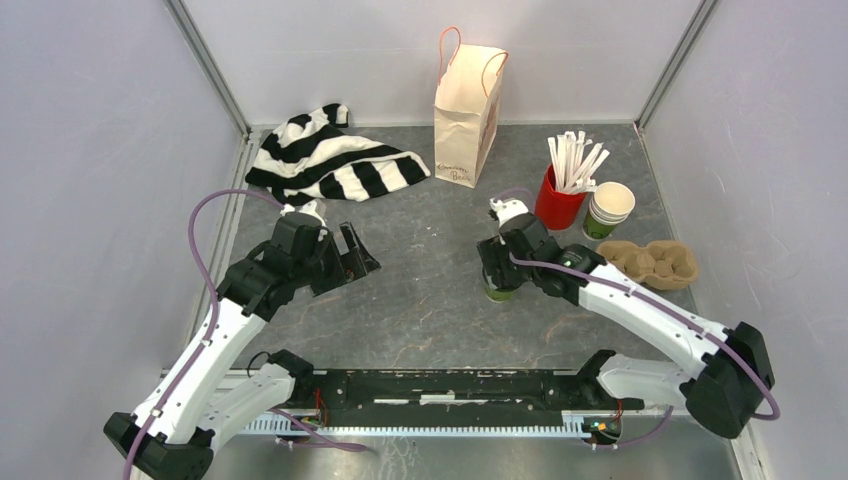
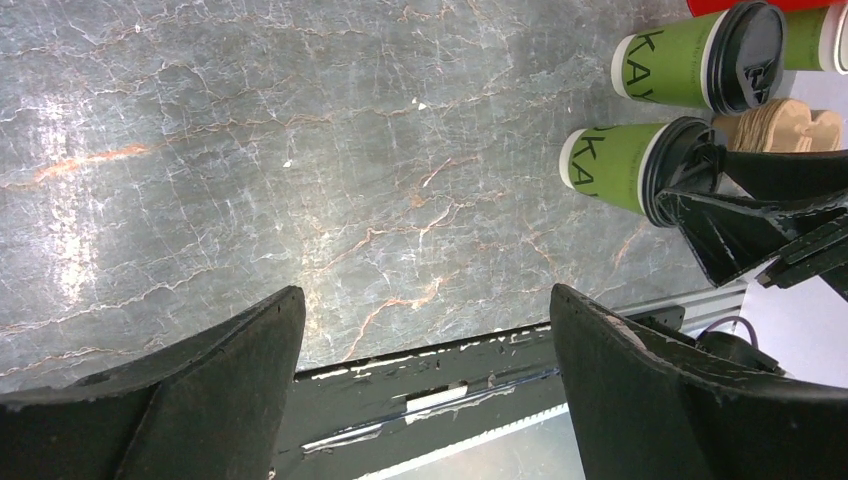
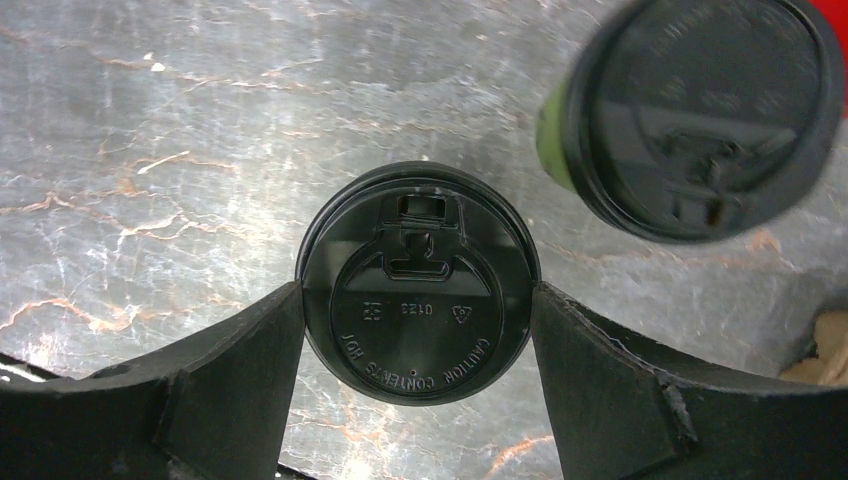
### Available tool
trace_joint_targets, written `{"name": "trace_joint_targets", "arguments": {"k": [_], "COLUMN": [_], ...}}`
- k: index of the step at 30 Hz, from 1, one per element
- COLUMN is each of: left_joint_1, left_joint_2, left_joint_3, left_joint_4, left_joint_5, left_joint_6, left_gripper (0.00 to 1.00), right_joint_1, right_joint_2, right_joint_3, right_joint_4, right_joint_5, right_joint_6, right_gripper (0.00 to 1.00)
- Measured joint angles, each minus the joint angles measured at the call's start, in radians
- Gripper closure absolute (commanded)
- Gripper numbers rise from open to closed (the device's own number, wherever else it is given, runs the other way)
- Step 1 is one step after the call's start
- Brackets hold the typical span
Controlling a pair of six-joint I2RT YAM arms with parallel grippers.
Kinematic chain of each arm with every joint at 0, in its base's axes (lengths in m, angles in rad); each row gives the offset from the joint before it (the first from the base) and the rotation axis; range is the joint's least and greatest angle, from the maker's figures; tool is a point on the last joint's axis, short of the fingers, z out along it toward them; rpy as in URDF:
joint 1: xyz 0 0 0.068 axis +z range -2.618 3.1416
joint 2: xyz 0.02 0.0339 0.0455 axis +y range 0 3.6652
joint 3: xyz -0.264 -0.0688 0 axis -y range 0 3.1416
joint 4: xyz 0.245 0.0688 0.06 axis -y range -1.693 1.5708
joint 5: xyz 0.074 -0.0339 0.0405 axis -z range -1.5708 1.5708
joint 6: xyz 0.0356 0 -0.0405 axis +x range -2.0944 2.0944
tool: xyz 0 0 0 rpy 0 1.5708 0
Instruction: Pack the takeout coffee
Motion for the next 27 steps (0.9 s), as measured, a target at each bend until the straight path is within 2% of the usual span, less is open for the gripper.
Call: {"name": "trace_joint_targets", "arguments": {"k": [19, 24, 27], "left_joint_1": [0.0, 0.0, 0.0], "left_joint_2": [0.019, 0.018, 0.018], "left_joint_3": [0.0, 0.0, 0.0], "left_joint_4": [0.003, 0.002, -0.001], "left_joint_5": [0.01, 0.009, 0.009], "left_joint_6": [0.001, 0.002, 0.003], "left_gripper": [0.03, 0.03, 0.02], "right_joint_1": [-0.134, -0.161, -0.165], "right_joint_2": [-0.168, -0.168, -0.168], "right_joint_3": [-0.103, -0.101, -0.092], "right_joint_4": [-0.071, -0.082, -0.096], "right_joint_5": [0.069, 0.084, 0.083], "right_joint_6": [0.095, 0.101, 0.101], "right_gripper": [0.15, 0.11, 0.04]}}
